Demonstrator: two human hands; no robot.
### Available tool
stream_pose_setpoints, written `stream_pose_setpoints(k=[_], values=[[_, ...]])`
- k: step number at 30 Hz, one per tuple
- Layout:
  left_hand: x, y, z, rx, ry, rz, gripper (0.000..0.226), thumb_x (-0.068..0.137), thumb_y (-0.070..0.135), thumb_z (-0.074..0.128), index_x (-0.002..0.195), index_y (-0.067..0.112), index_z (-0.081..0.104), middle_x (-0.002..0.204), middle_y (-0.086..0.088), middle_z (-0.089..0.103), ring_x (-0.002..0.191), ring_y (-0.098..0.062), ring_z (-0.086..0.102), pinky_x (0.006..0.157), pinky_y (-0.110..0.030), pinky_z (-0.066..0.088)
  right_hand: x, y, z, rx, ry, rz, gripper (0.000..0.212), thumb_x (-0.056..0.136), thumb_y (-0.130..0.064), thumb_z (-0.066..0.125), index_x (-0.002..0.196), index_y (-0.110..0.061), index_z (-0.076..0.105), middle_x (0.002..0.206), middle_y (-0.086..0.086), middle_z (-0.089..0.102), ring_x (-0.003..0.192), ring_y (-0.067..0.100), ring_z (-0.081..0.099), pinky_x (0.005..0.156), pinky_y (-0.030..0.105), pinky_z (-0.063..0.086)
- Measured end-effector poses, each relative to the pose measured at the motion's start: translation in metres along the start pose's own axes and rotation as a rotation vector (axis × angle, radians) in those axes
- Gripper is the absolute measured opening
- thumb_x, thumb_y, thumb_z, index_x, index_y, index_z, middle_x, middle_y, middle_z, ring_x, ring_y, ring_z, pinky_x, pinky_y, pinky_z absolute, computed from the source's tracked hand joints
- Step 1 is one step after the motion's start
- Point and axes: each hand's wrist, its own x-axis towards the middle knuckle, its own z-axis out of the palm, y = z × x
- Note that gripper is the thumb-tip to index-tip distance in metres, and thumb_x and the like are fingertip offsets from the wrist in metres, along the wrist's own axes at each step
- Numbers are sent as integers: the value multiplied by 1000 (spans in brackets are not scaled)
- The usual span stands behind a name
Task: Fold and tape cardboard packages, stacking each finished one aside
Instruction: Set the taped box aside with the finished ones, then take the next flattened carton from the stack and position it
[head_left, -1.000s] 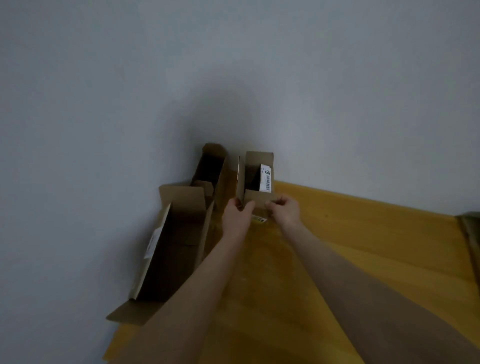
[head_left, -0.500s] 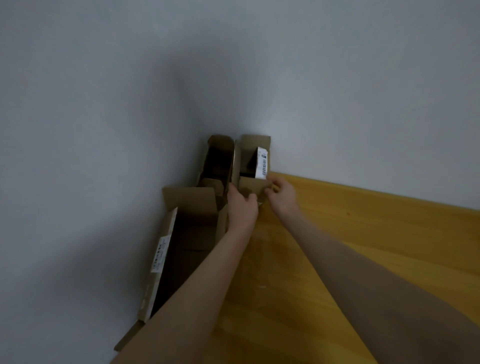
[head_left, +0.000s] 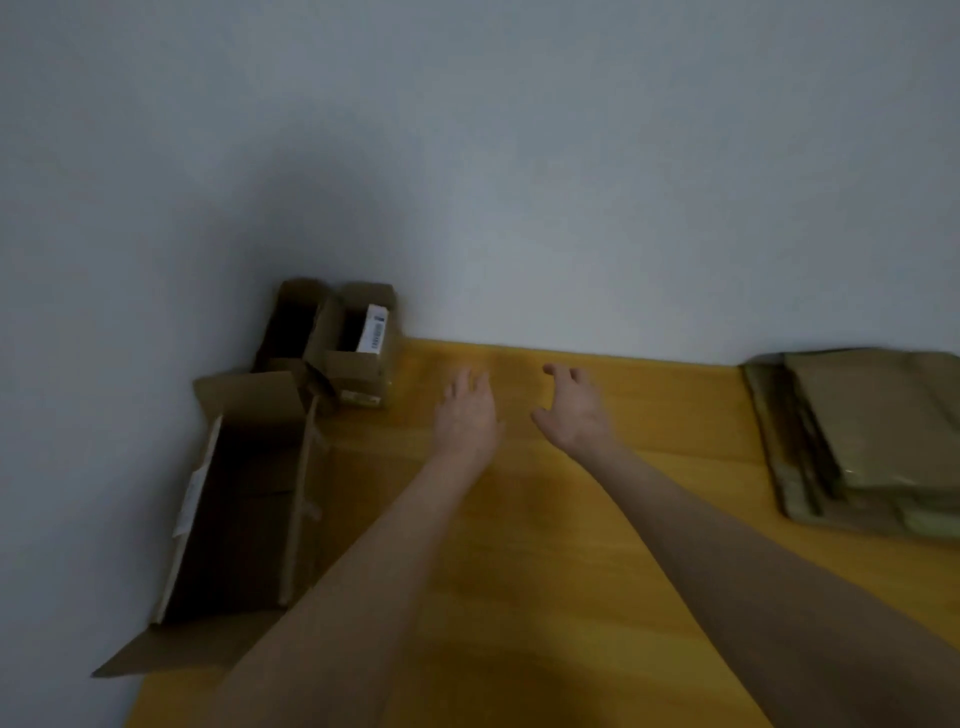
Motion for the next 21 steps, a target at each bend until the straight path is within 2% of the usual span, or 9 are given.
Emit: stream_pose_setpoints(k=[3, 7, 14, 21], values=[[-13, 55, 19, 58, 27, 57, 67, 92, 25, 59, 148, 15, 22, 156, -8, 16, 141, -26, 22, 110, -38, 29, -17, 53, -33, -85, 24, -33, 62, 89, -24, 59, 145, -20, 32, 145, 9, 33, 131, 31, 35, 104, 41, 38], [-37, 144, 47, 96, 59, 117, 62, 91, 21, 57, 146, 14, 27, 156, -10, 17, 141, -26, 23, 109, -37, 30, -43, 133, -81, -72, 36, -49, 64, 88, -23, 59, 145, -20, 32, 147, 9, 31, 134, 30, 33, 107, 41, 36], [-98, 296, 100, 59, 6, 187, 65, 90, 19, 57, 146, 13, 27, 156, -11, 17, 141, -27, 24, 112, -38, 30, -103, 279, -162, -121, 57, -33, 57, 90, -27, 58, 142, -20, 35, 144, 9, 33, 131, 31, 34, 103, 41, 37], [-121, 379, 131, 38, -10, 288, 60, 89, 17, 59, 143, 13, 32, 151, -11, 25, 134, -27, 33, 104, -37, 37, -130, 351, -204, -116, 84, 70, 59, 89, -17, 58, 143, -20, 34, 145, 10, 31, 131, 31, 33, 106, 40, 37]])
